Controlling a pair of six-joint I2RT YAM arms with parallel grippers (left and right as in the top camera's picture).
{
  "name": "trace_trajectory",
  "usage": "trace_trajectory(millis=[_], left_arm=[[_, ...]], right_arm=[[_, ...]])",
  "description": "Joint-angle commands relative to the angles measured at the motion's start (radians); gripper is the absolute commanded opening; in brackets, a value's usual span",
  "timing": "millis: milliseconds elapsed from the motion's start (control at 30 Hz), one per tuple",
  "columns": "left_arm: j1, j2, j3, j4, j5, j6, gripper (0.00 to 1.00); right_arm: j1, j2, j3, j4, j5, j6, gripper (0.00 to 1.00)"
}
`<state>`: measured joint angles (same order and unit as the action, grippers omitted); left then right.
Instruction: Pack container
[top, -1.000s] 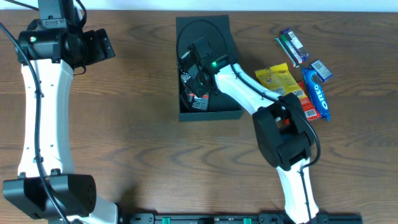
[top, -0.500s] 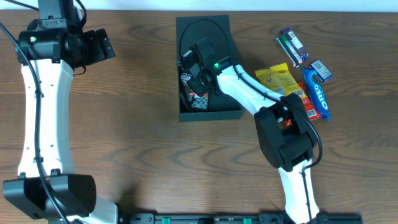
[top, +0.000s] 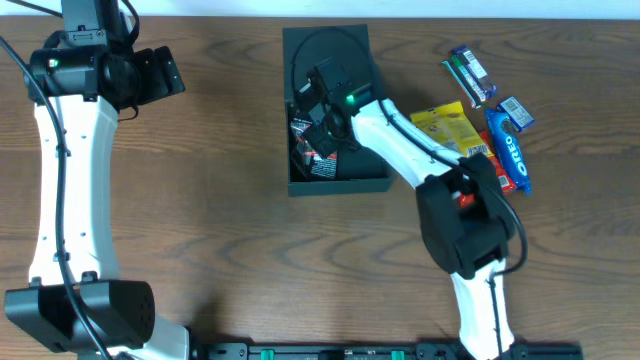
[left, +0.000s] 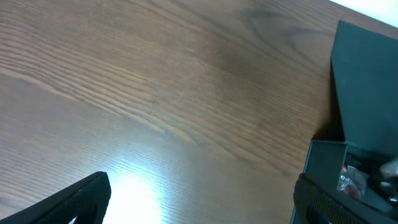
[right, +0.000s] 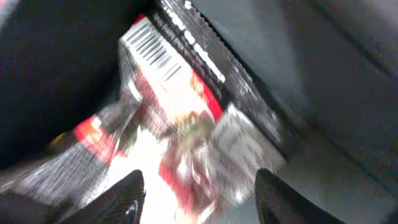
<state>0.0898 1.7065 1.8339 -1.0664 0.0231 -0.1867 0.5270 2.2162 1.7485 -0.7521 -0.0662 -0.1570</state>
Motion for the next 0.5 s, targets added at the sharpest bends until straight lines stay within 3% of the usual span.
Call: trace_trajectory(millis=[0,200,467], left_arm=[[0.002,0.006,-0.006,-0.001,0.0,-0.011,0.95],[0.002,0.006,-0.006,0.001,0.0,-0.011,0.95],[0.002,0.006,-0.006,0.005,0.0,-0.011,0.95]], right_arm=[[-0.043,-0.087,0.031,-0.047,-0.113,0.113,0.59],[-0.114,-0.07,0.012,-0.184,-0.446,0.351,0.57],[-0.119,-0.064,-0.063,-0.221,-0.562,0.558,0.54]])
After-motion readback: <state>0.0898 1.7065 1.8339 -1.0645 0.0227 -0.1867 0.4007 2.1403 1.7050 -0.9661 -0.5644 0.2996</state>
